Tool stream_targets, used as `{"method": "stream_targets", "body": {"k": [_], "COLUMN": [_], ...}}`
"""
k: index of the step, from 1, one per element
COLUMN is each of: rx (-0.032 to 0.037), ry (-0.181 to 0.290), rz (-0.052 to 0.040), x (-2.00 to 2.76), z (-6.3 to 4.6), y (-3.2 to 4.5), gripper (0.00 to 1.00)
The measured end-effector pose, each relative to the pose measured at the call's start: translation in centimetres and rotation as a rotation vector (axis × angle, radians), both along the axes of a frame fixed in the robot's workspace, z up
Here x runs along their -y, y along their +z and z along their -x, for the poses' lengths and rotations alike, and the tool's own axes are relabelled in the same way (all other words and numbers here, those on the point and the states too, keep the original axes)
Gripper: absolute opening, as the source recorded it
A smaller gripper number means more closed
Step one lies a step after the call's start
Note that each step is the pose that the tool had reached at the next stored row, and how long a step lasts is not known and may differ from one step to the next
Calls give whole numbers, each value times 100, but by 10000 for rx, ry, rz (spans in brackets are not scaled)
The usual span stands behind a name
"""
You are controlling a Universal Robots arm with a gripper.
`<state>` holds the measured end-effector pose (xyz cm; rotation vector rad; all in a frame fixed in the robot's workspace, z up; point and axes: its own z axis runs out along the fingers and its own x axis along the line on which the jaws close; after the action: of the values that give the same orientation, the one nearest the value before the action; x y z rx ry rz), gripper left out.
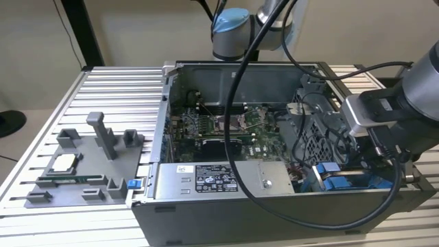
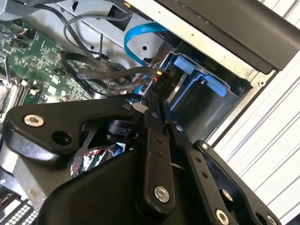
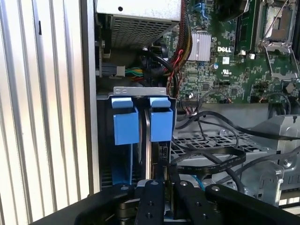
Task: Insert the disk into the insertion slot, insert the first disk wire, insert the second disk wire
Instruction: 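Insert the second disk wire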
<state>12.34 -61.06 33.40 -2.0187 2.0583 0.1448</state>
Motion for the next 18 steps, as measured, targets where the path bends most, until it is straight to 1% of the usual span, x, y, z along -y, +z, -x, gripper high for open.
{"method": "stream_targets", "body": {"k": [4,7,8,10,12,18], "rx": [21,21,21,23,22,22], "ry": [32,33,34,32,31,30], "rz": [15,15,15,-23,-3,-5], "x": [0,0,1,-1,-1,-1], "z": [0,0,0,0,0,0], "y": [-62,-61,-51,12,111,391], "gripper": [0,0,100,100,100,100]}}
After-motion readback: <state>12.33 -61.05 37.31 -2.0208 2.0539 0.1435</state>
